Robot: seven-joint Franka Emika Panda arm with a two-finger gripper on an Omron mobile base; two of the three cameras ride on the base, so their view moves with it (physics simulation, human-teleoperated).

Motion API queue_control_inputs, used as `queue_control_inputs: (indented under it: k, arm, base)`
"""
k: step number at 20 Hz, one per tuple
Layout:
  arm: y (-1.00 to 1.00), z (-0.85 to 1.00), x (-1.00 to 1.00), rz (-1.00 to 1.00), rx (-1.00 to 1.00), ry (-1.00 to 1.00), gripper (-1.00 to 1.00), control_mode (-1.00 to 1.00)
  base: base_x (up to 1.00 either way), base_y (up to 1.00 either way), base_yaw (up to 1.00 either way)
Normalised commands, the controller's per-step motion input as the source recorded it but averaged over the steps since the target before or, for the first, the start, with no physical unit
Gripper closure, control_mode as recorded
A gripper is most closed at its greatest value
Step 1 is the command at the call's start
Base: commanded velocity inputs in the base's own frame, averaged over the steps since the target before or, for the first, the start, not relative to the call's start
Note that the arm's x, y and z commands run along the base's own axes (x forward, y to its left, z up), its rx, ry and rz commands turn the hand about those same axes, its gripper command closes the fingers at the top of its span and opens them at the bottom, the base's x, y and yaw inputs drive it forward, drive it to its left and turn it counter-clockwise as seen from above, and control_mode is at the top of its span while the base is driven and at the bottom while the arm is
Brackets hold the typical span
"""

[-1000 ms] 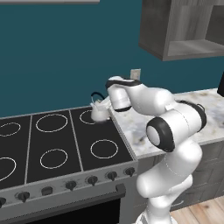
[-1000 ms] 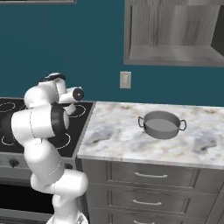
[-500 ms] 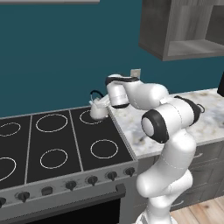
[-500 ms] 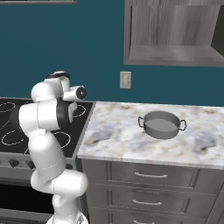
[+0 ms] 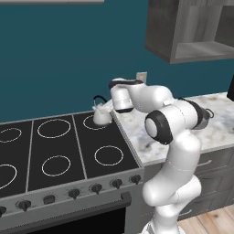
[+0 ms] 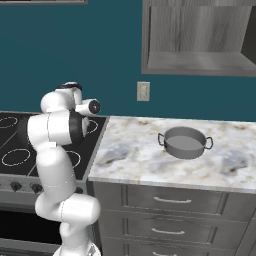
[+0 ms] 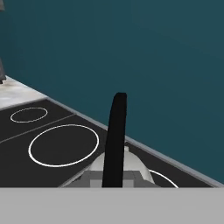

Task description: Pick the kettle from the cabinet and place it on a stove burner. Then pick the pot from the counter and place it on another stove burner. Finally, turn both burners on.

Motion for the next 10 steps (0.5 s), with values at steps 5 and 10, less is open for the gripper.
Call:
queue_control_inputs:
  k: [5, 10]
  arm:
    - [0.03, -0.16, 0.13, 0.01, 0.00, 0.00, 1.00, -1.00]
    - [0.08, -0.15, 0.21, 0.01, 0.00, 0.00, 1.00, -1.00]
  base:
    - [0.00, 0.00, 0.00]
    - [0.00, 0.00, 0.00]
